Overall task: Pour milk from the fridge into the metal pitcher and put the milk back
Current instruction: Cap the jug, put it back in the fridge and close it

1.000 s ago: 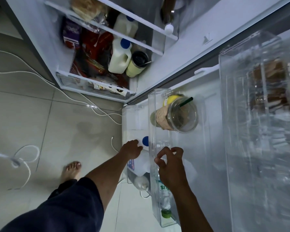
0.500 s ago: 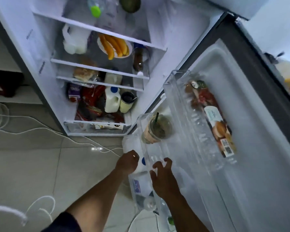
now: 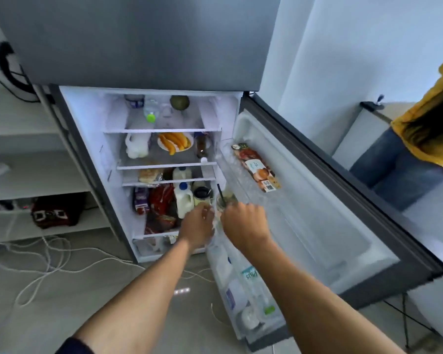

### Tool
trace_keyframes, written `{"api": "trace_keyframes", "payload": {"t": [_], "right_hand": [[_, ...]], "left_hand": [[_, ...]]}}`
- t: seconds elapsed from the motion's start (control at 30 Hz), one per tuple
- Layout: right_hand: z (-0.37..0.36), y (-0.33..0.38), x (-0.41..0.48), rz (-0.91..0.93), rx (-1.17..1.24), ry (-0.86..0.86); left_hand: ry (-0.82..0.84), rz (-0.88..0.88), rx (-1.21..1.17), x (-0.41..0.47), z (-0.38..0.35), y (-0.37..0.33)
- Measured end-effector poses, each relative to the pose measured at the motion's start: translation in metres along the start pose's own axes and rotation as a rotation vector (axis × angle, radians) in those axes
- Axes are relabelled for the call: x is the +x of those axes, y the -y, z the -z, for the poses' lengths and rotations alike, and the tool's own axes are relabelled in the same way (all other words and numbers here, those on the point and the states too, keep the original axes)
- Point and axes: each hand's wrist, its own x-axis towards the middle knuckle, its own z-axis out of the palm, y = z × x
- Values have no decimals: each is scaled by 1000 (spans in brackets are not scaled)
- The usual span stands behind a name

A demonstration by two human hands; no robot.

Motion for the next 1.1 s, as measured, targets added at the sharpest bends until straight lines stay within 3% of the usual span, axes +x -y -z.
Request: {"api": "trace_keyframes", "payload": {"t": [0.13,0.23,0.37,0.5,0.8,0.93,1.1], "right_hand": [[52,-42,-28,-106,8,-366],[74,-86,-55,-313,-61,-381],[73,-128,-94,-591,15,-209],[59,-134,-118,-514,-57,-212],[83,-102,-118,-403,203,-117],[92,-92,-115,-251,136,-110],[99,-79,-111,-54,352,-41]], "left_hand": [[-105,-124,-40,-32,-6,-75],[-59,-84,-52,-65,-32,-129],[112,-36,74,-106,-77,-151],[121,-50,109,-125,-97,-133],[266,-102,224,-115,-35,-101],[283,-81,241,-112,1,-84],[256,-17,267,-112,48,-78]]}}
